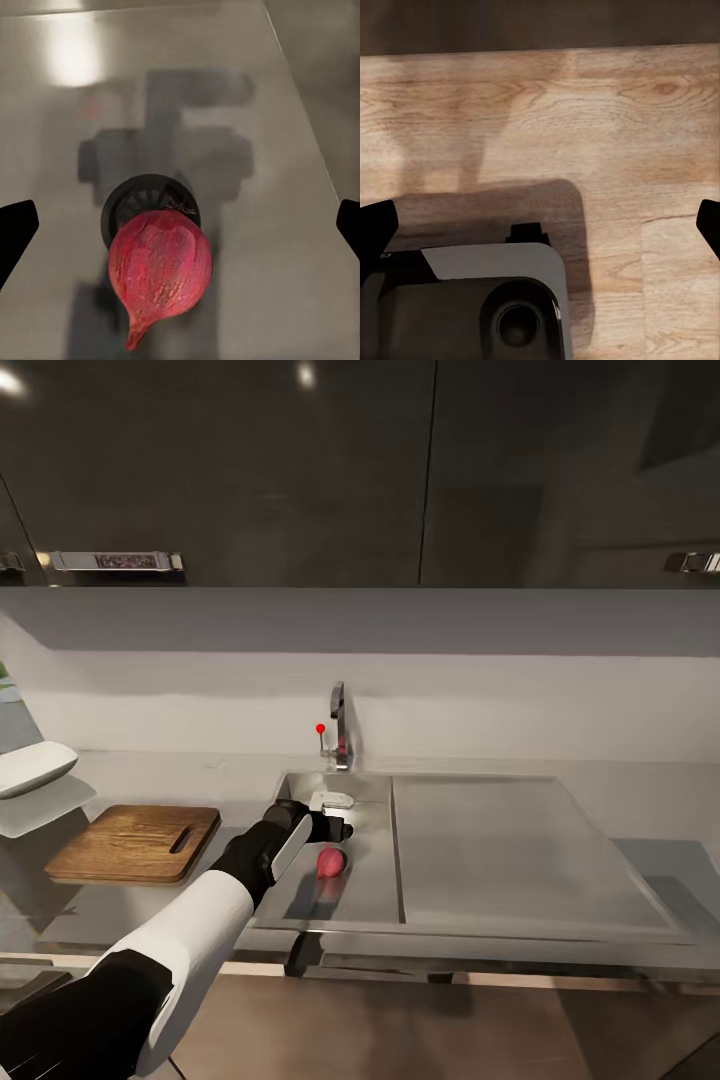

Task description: In the kitchen, take the Vidalia onion out of the sink, dice it on the chopping board with the paring knife, put the diced onion into the bowl on the countertop, then place both the paring knife and the chopping board into the sink.

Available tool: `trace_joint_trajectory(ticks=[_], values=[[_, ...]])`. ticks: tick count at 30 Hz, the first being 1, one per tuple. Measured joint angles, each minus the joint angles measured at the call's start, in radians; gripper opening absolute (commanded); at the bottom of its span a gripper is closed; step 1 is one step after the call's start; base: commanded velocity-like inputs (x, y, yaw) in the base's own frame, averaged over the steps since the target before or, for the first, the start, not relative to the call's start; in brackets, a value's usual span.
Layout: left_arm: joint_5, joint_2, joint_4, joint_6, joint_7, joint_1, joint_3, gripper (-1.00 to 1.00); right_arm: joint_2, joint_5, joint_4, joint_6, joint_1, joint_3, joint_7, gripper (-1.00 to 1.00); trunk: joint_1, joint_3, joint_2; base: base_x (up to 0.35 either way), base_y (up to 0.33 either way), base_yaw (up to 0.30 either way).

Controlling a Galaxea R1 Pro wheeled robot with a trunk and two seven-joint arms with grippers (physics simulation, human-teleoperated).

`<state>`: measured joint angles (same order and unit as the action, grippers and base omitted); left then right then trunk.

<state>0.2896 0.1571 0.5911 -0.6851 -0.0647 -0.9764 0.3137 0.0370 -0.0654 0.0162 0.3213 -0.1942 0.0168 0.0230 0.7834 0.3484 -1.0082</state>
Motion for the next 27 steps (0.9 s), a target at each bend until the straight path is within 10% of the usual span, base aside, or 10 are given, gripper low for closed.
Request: trace_joint_trajectory(ticks=[27], values=[[0.0, 0.0, -0.001, 0.0, -0.001, 0.002, 0.001, 1.0, -0.003, 0.0, 0.0, 0.0, 0.0, -0.001, 0.0, 1.0, 0.0, 0.024, 0.0, 0.0, 0.0, 0.0]])
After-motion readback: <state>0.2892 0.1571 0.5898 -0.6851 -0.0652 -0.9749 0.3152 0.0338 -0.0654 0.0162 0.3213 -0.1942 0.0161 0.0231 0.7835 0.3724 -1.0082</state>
